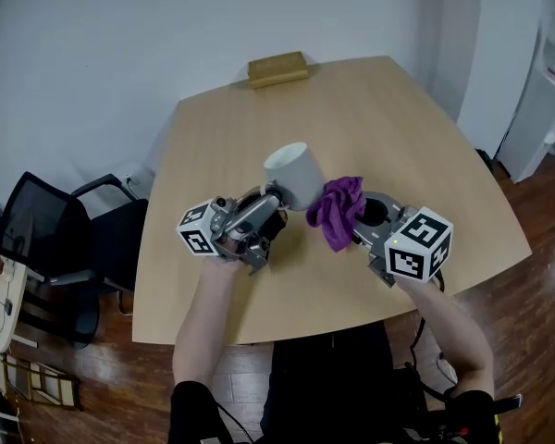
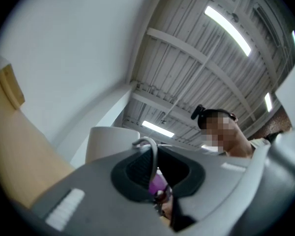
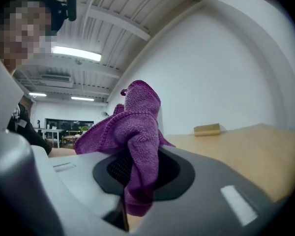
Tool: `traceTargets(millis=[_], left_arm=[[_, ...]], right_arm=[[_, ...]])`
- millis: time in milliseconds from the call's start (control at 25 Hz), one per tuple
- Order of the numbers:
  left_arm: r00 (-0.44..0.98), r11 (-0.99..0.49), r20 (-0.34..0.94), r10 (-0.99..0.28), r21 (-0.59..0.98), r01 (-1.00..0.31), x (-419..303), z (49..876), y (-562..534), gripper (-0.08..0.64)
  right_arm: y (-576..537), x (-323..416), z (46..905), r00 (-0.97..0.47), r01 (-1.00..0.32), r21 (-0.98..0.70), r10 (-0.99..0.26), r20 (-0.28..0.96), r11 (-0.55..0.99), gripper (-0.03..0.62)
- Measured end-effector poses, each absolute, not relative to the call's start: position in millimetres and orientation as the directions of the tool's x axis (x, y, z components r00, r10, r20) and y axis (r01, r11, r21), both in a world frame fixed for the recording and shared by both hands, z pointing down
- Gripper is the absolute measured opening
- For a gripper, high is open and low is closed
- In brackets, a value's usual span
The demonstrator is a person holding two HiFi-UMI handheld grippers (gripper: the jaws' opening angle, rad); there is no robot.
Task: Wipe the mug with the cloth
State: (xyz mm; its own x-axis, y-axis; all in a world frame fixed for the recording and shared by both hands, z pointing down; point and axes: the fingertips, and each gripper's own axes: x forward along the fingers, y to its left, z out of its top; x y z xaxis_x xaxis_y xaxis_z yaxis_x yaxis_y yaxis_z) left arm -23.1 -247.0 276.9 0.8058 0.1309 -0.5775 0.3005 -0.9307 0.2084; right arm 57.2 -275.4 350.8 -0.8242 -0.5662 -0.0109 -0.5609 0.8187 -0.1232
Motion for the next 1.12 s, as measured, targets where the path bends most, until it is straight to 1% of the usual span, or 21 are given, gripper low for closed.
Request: traceTargets(millis=[80, 160, 240, 320, 400, 560, 680, 800, 880, 920, 1000, 1120], left_arm=[[0.789, -0.926, -0.589, 0.173, 0.176, 0.335, -23, 271, -239, 0.041], [0.788, -0.924, -0.58, 0.208, 0.147, 0.352, -20, 269, -232, 0.041], [0.79, -0.921, -0.569, 0.23, 0.134, 0.365, -18, 270, -228, 0.041], [0.788, -0.917, -0.563, 0.249, 0.125, 0.378, -15, 271, -223, 0.041], [0.783, -0.915, -0.561, 0.267, 0.109, 0.39, -16, 272, -218, 0.041], [0.788, -0.922, -0.551, 0.274, 0.081, 0.378, -21, 271, -216, 0.041], [0.794, -0.932, -0.55, 0.26, 0.072, 0.355, -19, 272, -217, 0.041], [0.798, -0.941, -0.554, 0.238, 0.071, 0.331, -23, 272, -223, 0.041], [0.792, -0.94, -0.56, 0.245, 0.064, 0.336, -24, 270, -223, 0.041], [0.789, -0.938, -0.56, 0.252, 0.058, 0.341, -23, 270, -222, 0.041], [0.792, -0.937, -0.549, 0.267, 0.046, 0.347, -22, 269, -218, 0.041], [0.808, -0.937, -0.52, 0.276, 0.044, 0.348, -17, 273, -215, 0.042]], right_arm=[[-283, 75, 339, -0.808, -0.566, -0.198, -0.586, -0.058, 0.8, 0.077], [-285, 87, 303, -0.792, -0.55, -0.221, -0.587, -0.166, 0.805, 0.077], [-280, 92, 261, -0.78, -0.533, -0.185, -0.564, -0.272, 0.825, 0.077], [-275, 88, 230, -0.782, -0.515, -0.142, -0.531, -0.326, 0.845, 0.077], [-274, 75, 221, -0.802, -0.493, -0.12, -0.503, -0.322, 0.862, 0.077], [-272, 52, 244, -0.83, -0.471, -0.117, -0.484, -0.278, 0.874, 0.077], [-268, 62, 281, -0.819, -0.477, -0.182, -0.51, -0.261, 0.86, 0.077], [-277, 70, 321, -0.819, -0.494, -0.263, -0.545, -0.179, 0.829, 0.077], [-284, 78, 333, -0.811, -0.509, -0.307, -0.567, -0.14, 0.804, 0.077], [-287, 83, 331, -0.805, -0.514, -0.321, -0.577, -0.141, 0.796, 0.077], [-286, 90, 310, -0.79, -0.515, -0.311, -0.583, -0.188, 0.799, 0.077], [-268, 87, 255, -0.782, -0.514, -0.179, -0.544, -0.304, 0.839, 0.077]])
